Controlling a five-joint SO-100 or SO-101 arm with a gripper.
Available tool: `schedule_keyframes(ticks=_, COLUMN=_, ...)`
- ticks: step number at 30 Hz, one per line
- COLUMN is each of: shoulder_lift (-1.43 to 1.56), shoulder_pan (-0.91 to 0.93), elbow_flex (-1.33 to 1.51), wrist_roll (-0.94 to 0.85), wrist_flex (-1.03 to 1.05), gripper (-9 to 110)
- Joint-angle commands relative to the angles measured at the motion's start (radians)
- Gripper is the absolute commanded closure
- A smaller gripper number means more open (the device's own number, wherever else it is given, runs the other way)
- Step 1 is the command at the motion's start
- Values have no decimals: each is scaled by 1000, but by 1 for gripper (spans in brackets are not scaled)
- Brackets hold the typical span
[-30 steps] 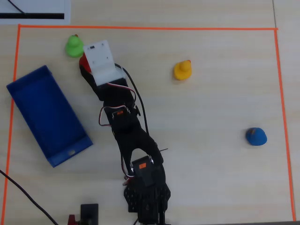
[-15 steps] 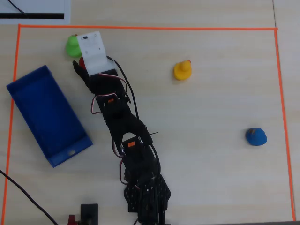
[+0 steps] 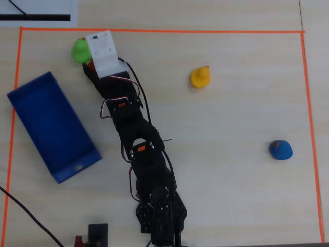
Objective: Grasp red duck and put it into box.
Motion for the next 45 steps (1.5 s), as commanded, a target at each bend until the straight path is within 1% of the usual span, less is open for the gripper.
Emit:
schedule_keyframes(ticks=1, shoulder_lift=-8, shoulder_pan=17, elbow_flex=-63, wrist_roll=-8, wrist_flex=-28, gripper=74)
schedule_keyframes(ticks=13, shoulder_lift=-129, shoulder_pan=6, elbow_flex=-167, wrist_roll=12, wrist_flex=-28, gripper=76)
schedule_keyframes(ticks=14, shoulder_lift=-140, shoulder_pan=6, elbow_flex=-179, wrist_roll=6, wrist_flex=-23, gripper=80)
schedule_keyframes(ticks=17, shoulder_lift=-158, shoulder_pan=9, elbow_flex=-213, wrist_roll=5, wrist_flex=6, gripper=100)
schedule_keyframes(ticks=21, shoulder_lift=-129, shoulder_pan=34, elbow_flex=-224, wrist_roll=41, wrist_flex=32, gripper=101)
schedule_keyframes(ticks=23, shoulder_lift=-55, shoulder_pan=49, elbow_flex=-250, wrist_roll=97, wrist_flex=160, gripper=101)
schedule_keyframes(ticks=27, shoulder_lift=164, shoulder_pan=38, elbow_flex=-336, wrist_roll=270, wrist_flex=538, gripper=101)
schedule_keyframes(ticks=31, shoulder_lift=388, shoulder_pan=-69, elbow_flex=-408, wrist_roll=439, wrist_flex=936, gripper=101)
schedule_keyframes(ticks=34, shoulder_lift=485, shoulder_pan=-181, elbow_flex=-462, wrist_roll=554, wrist_flex=1160, gripper=101)
schedule_keyframes(ticks=37, shoulder_lift=506, shoulder_pan=-284, elbow_flex=-500, wrist_roll=661, wrist_flex=1302, gripper=101)
schedule_keyframes(ticks=39, shoulder_lift=500, shoulder_pan=-339, elbow_flex=-506, wrist_roll=723, wrist_flex=1355, gripper=101)
schedule_keyframes(ticks=42, shoulder_lift=476, shoulder_pan=-391, elbow_flex=-499, wrist_roll=807, wrist_flex=1382, gripper=101)
schedule_keyframes(ticks=45, shoulder_lift=453, shoulder_pan=-420, elbow_flex=-466, wrist_roll=839, wrist_flex=1374, gripper=101)
